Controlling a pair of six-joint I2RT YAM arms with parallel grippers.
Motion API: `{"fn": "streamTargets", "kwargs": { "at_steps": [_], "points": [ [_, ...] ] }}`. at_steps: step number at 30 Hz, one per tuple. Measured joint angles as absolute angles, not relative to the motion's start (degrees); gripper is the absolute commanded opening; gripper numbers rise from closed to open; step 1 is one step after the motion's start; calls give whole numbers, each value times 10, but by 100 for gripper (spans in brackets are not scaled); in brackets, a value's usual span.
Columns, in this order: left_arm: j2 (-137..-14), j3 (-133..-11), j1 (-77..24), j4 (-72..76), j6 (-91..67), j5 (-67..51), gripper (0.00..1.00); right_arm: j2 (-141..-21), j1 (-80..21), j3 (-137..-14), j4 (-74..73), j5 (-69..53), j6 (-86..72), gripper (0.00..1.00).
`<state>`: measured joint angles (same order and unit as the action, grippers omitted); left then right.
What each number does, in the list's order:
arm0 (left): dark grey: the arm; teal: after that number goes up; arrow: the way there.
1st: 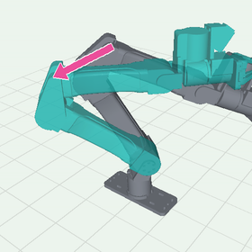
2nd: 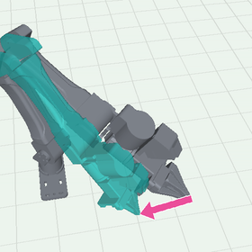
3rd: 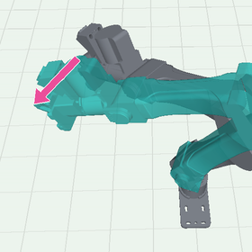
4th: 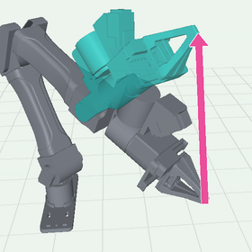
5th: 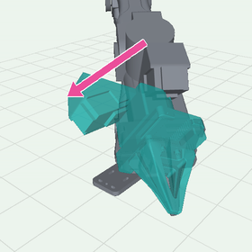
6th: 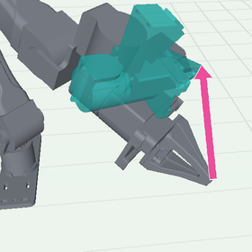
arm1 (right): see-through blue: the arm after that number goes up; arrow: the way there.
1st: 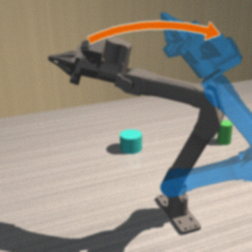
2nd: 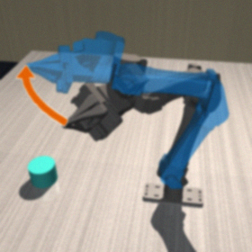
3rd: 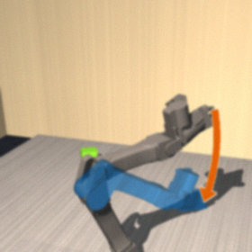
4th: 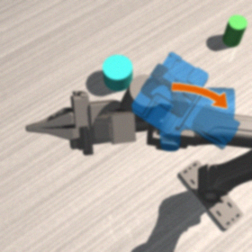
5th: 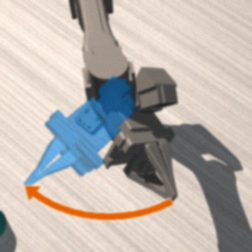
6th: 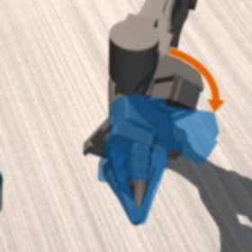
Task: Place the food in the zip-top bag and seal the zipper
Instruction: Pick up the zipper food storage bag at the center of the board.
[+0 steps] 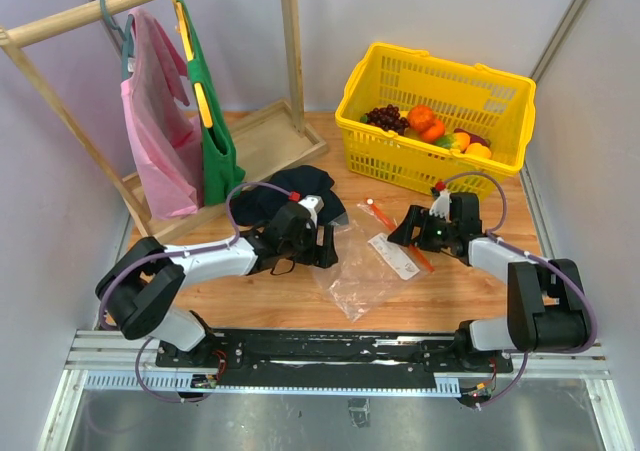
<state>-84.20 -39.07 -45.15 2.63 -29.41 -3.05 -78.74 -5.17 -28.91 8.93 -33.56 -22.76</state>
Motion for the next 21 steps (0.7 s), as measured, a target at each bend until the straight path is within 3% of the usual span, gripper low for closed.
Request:
{"fn": "streamTargets", "kwargs": {
  "at_steps": [5, 11, 21],
  "points": [
    [-851, -397, -451, 12, -285, -23, 84, -786, -53, -280, 87, -356, -233, 60],
    [-861, -402, -451, -1, -281, -16, 84, -767, -53, -267, 90, -382, -245, 47],
    [-864, -402, -451, -3, -274, -10, 84, -755, -57, -260, 127, -436, -269, 40]
  ]
}}
